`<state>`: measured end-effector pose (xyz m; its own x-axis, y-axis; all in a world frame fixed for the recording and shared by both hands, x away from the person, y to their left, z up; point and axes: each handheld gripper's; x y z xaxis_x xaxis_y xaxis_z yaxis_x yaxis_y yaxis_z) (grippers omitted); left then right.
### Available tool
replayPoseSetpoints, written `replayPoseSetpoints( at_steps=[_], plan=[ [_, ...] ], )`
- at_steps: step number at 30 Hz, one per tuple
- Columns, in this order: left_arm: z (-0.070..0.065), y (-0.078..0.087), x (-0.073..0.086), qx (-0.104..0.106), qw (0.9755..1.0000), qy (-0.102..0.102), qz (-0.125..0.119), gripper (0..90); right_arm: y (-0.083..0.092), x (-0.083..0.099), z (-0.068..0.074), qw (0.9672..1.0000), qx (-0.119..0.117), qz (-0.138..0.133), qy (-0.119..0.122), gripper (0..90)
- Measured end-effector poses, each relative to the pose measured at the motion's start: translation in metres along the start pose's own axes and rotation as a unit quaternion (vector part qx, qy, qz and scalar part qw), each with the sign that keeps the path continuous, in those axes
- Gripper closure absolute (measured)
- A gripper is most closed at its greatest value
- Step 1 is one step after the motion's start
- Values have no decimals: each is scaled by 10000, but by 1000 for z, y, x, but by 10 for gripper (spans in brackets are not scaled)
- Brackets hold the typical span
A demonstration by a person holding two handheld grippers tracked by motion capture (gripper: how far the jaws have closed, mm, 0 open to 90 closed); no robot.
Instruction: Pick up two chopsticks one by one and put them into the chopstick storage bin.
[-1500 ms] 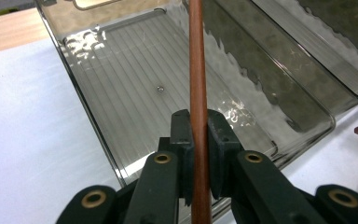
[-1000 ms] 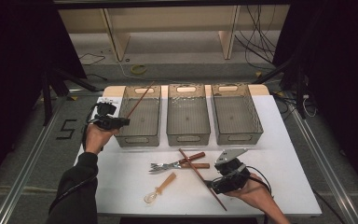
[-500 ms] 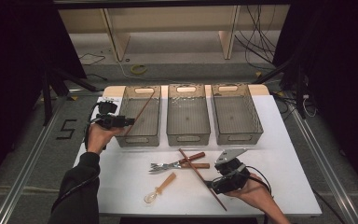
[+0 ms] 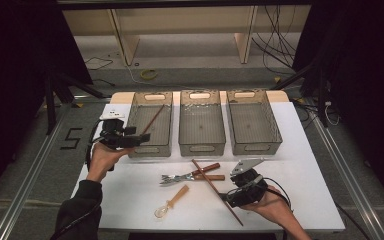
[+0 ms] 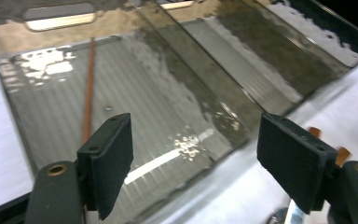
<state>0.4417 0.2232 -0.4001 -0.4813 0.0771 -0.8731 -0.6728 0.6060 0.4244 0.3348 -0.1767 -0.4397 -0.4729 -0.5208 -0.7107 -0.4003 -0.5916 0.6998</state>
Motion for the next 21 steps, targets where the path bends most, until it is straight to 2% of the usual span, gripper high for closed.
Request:
replayPoseSetpoints(
  at_steps=[2, 5, 9, 14, 15, 21],
  plan=[
    [-4, 2, 1, 82, 9999, -43, -94, 244, -1, 0, 0, 10000, 8, 27, -18, 315],
    [-10, 1, 4, 179, 9996, -194, -61, 223, -4, 0, 1, 9999, -22, 93, -63, 327],
    [-18, 1, 8, 344, 9991, -237, -122, 217, -7, 1, 2, 9998, -30, 149, -104, 342],
    [-30, 3, 14, 558, 9975, -387, -185, 206, -13, 2, 5, 9995, -47, 261, -154, 381],
    [-32, 4, 16, 586, 9972, -411, -215, 205, -14, 2, 6, 9995, -36, 290, -105, 388],
    [-44, 3, 25, 785, 9955, -441, -288, 201, -21, 3, 9, 9990, -43, 435, -61, 453]
  ],
)
Point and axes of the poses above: each handheld gripper's, and its own axes: y roughly backward along the jaws, x roughly out of its underside, z roughly to its left, and after that the axes turned 9 degrees about -z, right-handed
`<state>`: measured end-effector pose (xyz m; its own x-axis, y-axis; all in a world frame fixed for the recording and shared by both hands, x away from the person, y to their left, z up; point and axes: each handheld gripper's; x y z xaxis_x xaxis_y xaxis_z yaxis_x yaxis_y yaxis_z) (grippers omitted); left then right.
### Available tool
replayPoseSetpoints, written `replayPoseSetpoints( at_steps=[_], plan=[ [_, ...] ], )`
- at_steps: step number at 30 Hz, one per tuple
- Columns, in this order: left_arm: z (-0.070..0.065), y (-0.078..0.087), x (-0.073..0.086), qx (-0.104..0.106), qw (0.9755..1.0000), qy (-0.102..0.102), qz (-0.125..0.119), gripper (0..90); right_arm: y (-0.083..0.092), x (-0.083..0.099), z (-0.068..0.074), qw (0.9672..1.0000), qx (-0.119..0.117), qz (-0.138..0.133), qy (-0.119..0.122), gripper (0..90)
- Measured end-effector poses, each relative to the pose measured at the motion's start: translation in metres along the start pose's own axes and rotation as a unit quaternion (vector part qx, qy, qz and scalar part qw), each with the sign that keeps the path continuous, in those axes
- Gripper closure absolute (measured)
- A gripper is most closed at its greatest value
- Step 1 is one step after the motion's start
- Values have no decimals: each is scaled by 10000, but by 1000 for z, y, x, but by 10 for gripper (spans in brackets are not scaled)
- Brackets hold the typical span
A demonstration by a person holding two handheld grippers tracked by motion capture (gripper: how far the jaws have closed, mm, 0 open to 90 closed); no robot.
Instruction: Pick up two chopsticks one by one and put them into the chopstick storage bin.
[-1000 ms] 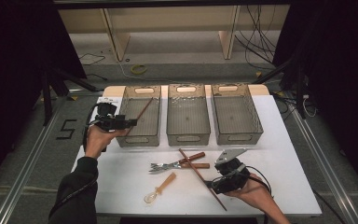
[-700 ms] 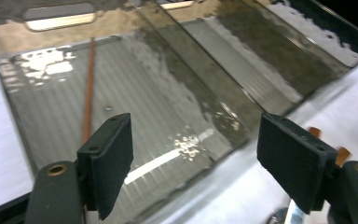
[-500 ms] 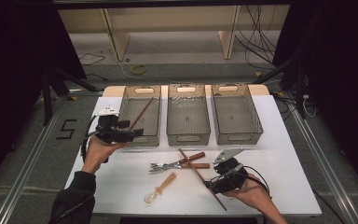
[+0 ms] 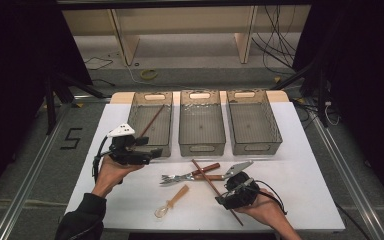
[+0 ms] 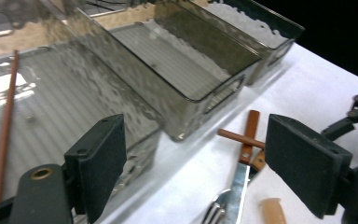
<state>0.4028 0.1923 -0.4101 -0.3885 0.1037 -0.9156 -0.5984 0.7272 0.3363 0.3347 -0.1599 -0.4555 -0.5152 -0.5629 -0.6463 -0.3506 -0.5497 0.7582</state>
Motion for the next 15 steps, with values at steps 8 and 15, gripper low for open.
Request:
replayPoseSetpoints(
  at_steps=[8, 15],
  plan=[
    [-14, -9, 15, 144, 9998, -53, 85, 192, -7, -1, 1, 9999, 77, 128, 33, 524],
    [-20, -9, 19, 172, 9997, -134, 124, 189, -10, -2, 2, 9997, 114, 195, -5, 573]
  ],
)
Point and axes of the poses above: each handheld gripper's, and its own axes: y roughly backward along the jaws, x roughly out of its underside, z roughly to its left, and after that the axes turned 9 degrees about -z, right-handed
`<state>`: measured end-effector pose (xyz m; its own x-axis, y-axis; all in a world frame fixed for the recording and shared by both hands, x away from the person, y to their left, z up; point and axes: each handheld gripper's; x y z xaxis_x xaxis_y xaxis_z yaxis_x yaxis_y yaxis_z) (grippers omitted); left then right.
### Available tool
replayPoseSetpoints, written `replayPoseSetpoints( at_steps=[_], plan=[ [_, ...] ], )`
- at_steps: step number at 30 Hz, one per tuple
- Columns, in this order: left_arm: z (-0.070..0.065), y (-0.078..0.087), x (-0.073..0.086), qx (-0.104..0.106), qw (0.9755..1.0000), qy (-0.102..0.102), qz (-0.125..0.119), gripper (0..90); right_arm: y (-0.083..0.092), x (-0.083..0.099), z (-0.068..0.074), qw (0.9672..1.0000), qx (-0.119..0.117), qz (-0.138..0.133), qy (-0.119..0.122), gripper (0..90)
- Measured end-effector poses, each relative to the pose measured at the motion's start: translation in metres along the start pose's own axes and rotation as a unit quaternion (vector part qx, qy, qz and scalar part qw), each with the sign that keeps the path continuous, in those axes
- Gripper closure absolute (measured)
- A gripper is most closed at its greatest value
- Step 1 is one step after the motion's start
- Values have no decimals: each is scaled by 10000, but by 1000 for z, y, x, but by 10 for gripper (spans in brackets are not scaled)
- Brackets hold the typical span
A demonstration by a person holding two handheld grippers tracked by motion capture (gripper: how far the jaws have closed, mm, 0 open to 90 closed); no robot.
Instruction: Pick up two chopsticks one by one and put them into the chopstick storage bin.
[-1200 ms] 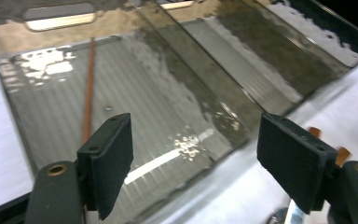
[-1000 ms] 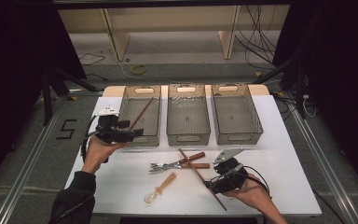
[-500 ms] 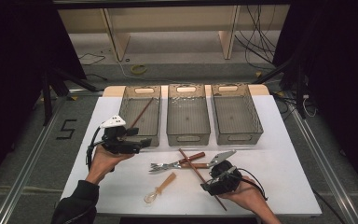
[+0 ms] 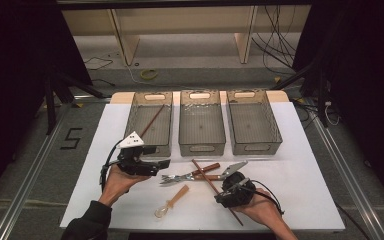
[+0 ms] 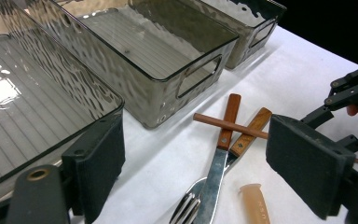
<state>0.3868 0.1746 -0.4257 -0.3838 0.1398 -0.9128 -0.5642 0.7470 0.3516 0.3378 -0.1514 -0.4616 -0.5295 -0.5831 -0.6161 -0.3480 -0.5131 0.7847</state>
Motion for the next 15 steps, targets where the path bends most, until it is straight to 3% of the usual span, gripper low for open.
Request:
replayPoseSetpoints(
  at_steps=[15],
  plan=[
    [0, 2, 6, -19, 10000, 24, 33, 189, -10, -1, 2, 9997, 118, 197, 111, 654]
  ],
)
Point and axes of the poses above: each handheld gripper's, and its own axes: y roughly backward along the jaws, x roughly out of its underside, z roughly to its left, and after that the axes turned 9 degrees about -z, right-handed
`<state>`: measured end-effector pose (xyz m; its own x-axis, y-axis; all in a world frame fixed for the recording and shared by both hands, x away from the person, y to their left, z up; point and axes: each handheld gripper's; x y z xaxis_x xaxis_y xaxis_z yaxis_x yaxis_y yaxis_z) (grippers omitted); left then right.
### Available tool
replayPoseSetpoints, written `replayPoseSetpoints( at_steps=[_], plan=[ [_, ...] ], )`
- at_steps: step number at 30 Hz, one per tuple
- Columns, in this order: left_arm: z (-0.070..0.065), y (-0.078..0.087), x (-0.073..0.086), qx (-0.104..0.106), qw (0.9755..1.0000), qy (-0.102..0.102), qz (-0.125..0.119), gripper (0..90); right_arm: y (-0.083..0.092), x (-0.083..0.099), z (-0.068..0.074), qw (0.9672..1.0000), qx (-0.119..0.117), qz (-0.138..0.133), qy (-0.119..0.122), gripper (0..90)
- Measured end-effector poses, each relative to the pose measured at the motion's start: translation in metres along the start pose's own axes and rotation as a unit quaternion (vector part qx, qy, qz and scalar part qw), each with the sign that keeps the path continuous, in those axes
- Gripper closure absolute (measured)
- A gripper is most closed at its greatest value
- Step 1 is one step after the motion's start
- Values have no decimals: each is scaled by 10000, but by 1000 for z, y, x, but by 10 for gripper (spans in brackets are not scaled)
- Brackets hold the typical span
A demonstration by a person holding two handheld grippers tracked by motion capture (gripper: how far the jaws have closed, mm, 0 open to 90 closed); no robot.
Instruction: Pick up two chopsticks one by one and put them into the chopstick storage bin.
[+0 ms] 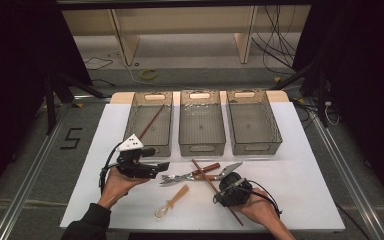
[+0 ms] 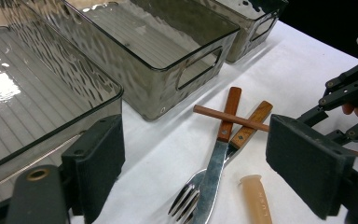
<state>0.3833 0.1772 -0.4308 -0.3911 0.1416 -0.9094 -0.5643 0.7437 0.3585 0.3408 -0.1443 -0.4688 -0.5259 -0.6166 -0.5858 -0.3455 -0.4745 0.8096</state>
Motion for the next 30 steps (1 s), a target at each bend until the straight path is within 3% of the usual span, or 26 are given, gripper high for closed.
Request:
replayPoseSetpoints(
  at_steps=[14, 21, 25, 30],
  plan=[
    [1, 0, 3, 13, 10000, 9, 44, 191, 0, 0, -3, 9998, 185, -6, -16, 836],
    [-2, -3, 3, 85, 9999, -35, 78, 193, 0, -1, -4, 9999, 144, 0, -8, 849],
    [-5, -5, 3, 157, 9998, -116, 109, 193, 1, -1, -5, 10000, -14, 1, 3, 851],
    [-10, -7, 1, 296, 9991, -247, 167, 196, 7, -4, -2, 9997, -112, -84, 211, 852]
  ],
)
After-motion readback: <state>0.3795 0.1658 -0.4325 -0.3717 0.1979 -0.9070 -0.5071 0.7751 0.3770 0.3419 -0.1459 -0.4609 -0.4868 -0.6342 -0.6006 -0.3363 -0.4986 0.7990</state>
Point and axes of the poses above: each handheld gripper's, and its own axes: y roughly backward along the jaws, x roughly out of its underside, z roughly to its left, and after that the axes turned 9 degrees about -z, right-handed
